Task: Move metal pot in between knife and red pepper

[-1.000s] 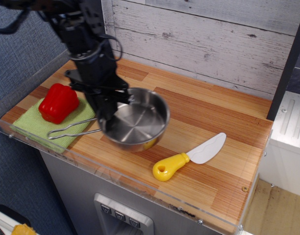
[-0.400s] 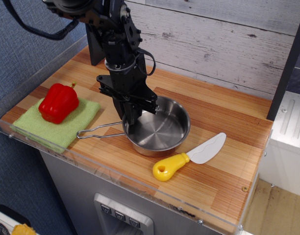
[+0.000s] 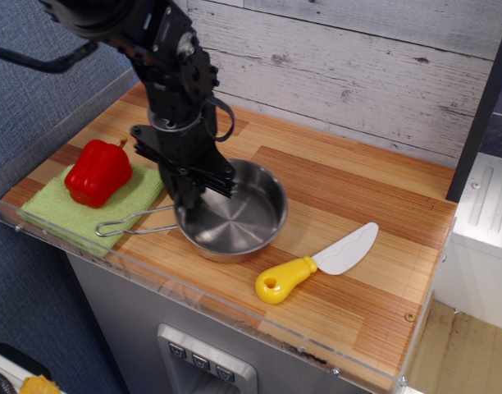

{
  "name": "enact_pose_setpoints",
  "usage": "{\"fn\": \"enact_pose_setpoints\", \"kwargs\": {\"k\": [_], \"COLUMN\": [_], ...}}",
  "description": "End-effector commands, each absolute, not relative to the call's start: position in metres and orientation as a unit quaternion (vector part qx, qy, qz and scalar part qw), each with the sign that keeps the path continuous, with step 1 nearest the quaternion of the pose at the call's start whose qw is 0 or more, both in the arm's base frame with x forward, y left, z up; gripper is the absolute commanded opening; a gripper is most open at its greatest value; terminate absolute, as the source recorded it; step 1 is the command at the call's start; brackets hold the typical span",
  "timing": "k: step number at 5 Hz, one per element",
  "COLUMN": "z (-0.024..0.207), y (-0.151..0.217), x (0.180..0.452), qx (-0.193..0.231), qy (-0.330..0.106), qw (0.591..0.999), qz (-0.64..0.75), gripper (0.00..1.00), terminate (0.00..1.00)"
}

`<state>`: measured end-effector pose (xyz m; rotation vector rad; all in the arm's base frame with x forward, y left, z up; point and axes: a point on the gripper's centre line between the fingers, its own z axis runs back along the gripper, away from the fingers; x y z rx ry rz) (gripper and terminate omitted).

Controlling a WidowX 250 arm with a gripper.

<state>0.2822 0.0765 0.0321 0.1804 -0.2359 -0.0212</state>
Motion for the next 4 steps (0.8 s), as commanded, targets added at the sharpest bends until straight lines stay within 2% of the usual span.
{"fn": "enact_pose_setpoints", "kwargs": {"k": [1, 2, 4], "z": [0.041, 0.032, 0.008], "y": [0.085, 0.083, 0.078], "x": [0.282, 0.280, 0.283], "qx": [0.114, 0.105, 0.049], "qy": [-0.139, -0.130, -0.093], "qw": [0.984, 0.986, 0.994], "qz": [-0.009, -0.010, -0.014], "gripper": [0.00, 0.00, 0.00], "terminate": [0.00, 0.00, 0.00]}}
